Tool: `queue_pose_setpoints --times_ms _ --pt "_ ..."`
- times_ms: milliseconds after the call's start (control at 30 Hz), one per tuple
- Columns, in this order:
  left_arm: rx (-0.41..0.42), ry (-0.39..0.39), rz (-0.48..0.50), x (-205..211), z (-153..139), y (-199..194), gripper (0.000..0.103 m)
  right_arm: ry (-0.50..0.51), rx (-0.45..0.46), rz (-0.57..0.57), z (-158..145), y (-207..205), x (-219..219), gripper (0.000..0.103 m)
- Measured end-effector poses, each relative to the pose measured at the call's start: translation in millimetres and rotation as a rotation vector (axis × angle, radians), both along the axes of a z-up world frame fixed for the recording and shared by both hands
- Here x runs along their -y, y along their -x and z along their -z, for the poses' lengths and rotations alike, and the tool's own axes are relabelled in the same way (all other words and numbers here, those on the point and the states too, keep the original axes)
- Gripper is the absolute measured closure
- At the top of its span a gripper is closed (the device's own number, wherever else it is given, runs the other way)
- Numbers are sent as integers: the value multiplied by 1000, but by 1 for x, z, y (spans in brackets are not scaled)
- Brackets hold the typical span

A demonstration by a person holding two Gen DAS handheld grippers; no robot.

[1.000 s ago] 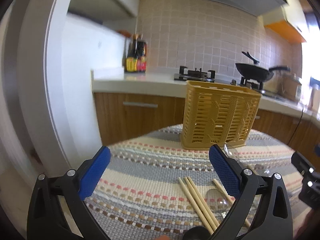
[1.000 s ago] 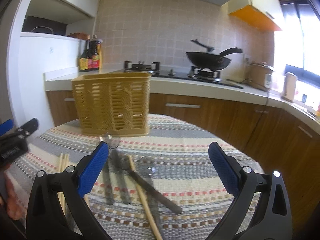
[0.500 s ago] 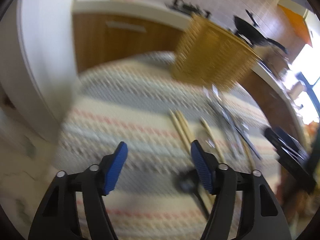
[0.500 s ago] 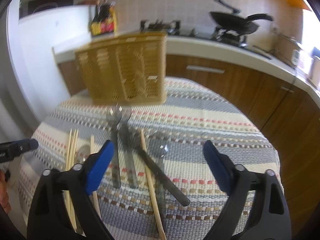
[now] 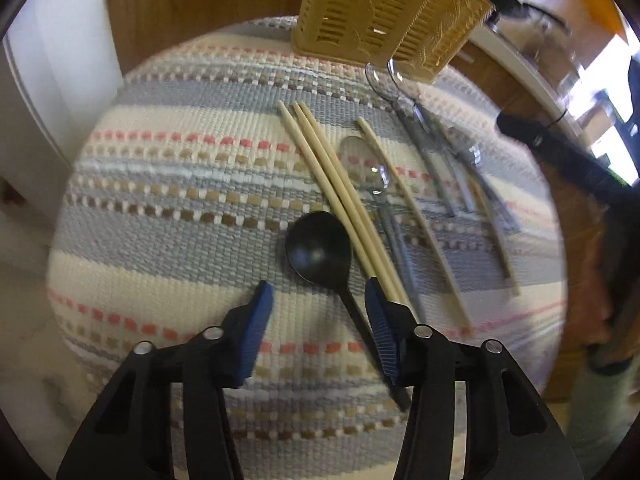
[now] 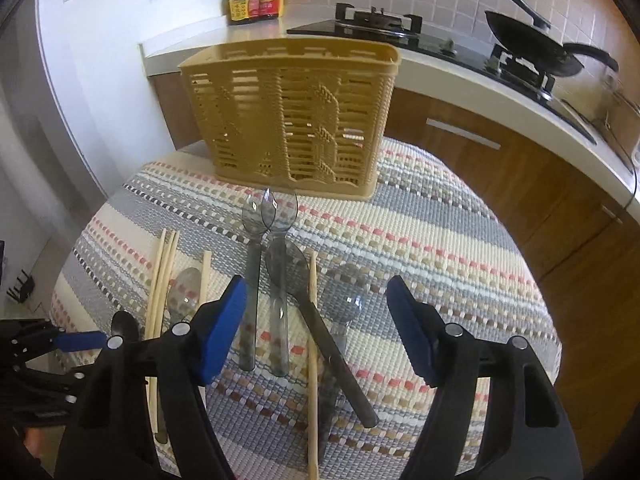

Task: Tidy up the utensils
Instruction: 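Grasp the black ladle with the left tool while the right tool grasps a clear plastic spoon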

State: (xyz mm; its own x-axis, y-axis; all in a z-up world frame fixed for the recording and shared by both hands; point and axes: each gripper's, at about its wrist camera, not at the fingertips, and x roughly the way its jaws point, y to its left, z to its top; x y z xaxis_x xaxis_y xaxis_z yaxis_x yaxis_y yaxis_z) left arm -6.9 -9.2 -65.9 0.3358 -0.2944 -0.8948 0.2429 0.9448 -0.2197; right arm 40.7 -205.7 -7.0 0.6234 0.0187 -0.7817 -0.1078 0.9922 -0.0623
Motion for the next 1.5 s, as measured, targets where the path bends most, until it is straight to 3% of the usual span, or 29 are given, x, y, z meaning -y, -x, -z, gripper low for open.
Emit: queue_pose_setpoints --times_ms 133,233,367,433,500,733,800,1000,1067,1133,1200,1367,1500 --pt "31 -94 11 13 -2 -11 74 -3 -1 -6 -2 -2 3 35" --pt "33 -86 18 9 -3 -22 76 -13 -6 -5 -1 -4 5 35" --pt "31 -88 52 0 -9 -39 75 -46 -35 -3 1 -14 10 35" --pt "39 -119 46 -1 -9 -42 59 -68 -53 -9 1 -24 13 35" --pt "57 -139 41 0 -11 -45 53 -82 -71 -20 0 -37 14 35" --pt "60 -172 37 11 -4 -67 53 -197 -185 -79 15 -90 3 35" --pt "69 -192 38 17 -4 -73 64 -174 -217 -82 25 -103 -7 35" --pt "77 -167 40 13 -4 -74 67 -180 -267 -77 41 -126 -17 44" --pt "87 -157 41 10 -5 -74 67 -182 -285 -80 45 -131 -20 53" --pt "100 -146 45 7 -6 -75 67 -167 -299 -85 50 -132 -24 69" --pt "116 -147 51 8 -7 -73 67 -138 -302 -89 52 -132 -28 73" --pt "213 -144 64 11 -23 -63 67 -124 -250 -98 45 -120 -28 74" --pt "307 -131 79 9 -43 -57 67 -196 -160 -127 26 -94 -20 74"
